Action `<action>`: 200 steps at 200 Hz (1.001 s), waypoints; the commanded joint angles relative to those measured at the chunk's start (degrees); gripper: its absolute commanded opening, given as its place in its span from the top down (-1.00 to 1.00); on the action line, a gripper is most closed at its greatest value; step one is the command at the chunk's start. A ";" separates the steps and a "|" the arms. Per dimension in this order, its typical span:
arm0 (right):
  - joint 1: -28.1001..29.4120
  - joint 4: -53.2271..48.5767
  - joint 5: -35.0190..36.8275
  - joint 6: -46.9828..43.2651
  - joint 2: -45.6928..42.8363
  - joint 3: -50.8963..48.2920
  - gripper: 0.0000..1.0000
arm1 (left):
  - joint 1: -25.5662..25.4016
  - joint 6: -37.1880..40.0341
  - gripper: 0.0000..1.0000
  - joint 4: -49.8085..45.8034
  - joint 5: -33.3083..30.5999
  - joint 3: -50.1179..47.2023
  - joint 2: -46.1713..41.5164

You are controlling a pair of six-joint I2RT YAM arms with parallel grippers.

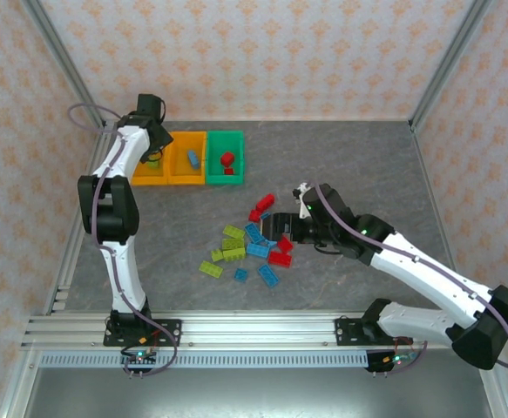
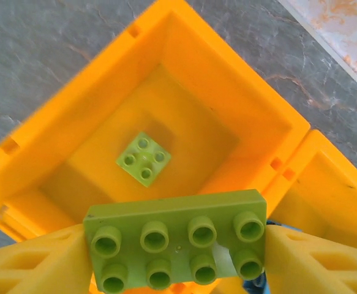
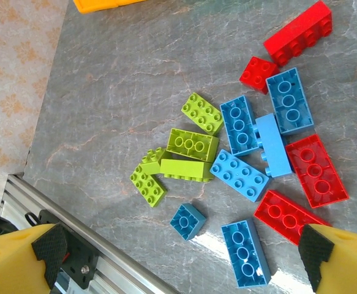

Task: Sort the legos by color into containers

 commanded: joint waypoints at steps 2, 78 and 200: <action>0.13 -1.74 2.37 0.29 -1.10 0.28 -0.98 | 1.01 1.23 -0.54 -7.41 -2.95 3.43 -1.59; 0.12 -1.07 10.80 3.33 5.37 1.07 -0.98 | -4.93 6.09 -0.64 -2.64 13.70 -10.87 -23.35; -0.96 2.47 18.59 -3.80 39.27 14.89 -0.68 | -24.10 47.89 -0.61 5.79 27.54 -56.31 -74.76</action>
